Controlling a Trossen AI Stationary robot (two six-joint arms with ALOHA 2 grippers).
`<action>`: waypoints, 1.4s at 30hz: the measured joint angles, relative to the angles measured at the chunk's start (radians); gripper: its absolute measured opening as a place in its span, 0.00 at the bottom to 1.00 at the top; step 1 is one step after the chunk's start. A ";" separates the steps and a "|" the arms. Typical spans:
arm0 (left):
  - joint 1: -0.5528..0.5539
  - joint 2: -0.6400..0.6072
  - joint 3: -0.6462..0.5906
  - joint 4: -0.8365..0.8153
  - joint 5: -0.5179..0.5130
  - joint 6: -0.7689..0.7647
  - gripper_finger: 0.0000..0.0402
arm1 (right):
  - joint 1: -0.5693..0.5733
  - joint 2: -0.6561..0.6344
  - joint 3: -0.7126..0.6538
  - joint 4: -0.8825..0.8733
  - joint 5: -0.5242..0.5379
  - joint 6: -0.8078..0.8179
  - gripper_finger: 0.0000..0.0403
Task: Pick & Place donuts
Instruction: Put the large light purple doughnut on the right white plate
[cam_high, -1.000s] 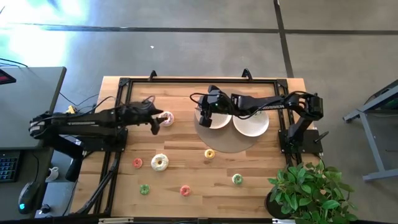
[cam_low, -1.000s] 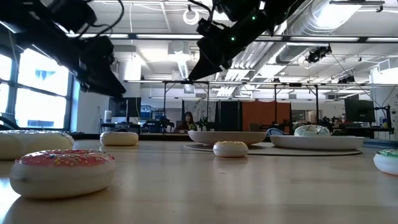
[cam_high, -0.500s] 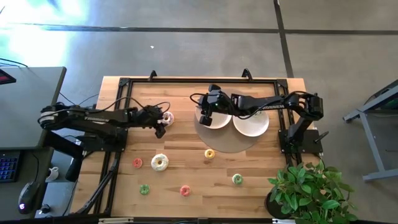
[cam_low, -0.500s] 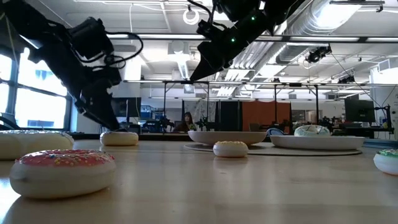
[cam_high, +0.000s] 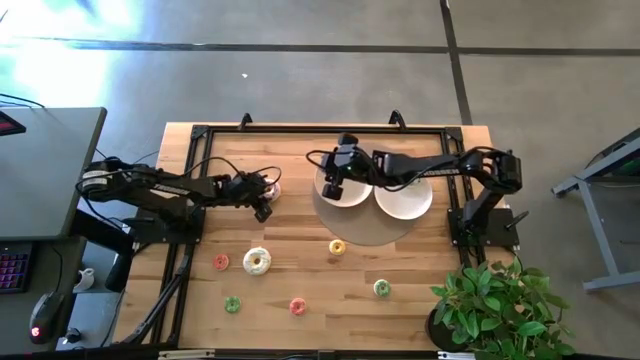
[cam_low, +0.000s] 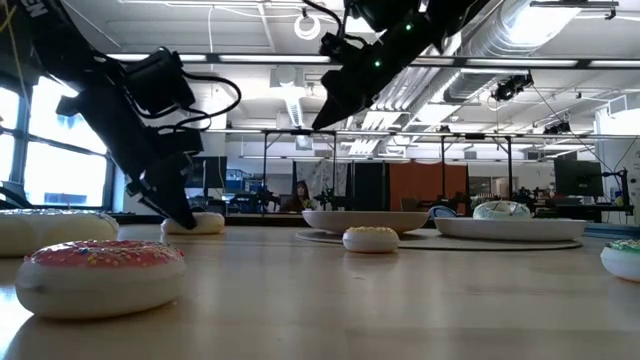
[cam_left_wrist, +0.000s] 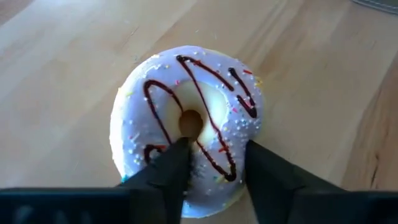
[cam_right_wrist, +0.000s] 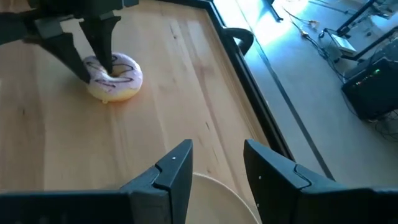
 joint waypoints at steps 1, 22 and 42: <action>0.000 0.001 0.000 0.000 -0.003 0.001 0.28 | 0.000 -0.019 0.000 -0.023 0.000 0.001 0.35; -0.015 0.003 0.412 0.379 0.090 -0.026 0.05 | 0.009 -0.424 0.000 -0.412 -0.037 0.379 0.35; -0.168 0.272 0.625 0.401 0.138 0.033 0.05 | 0.009 -0.430 0.000 -0.406 -0.049 0.367 0.35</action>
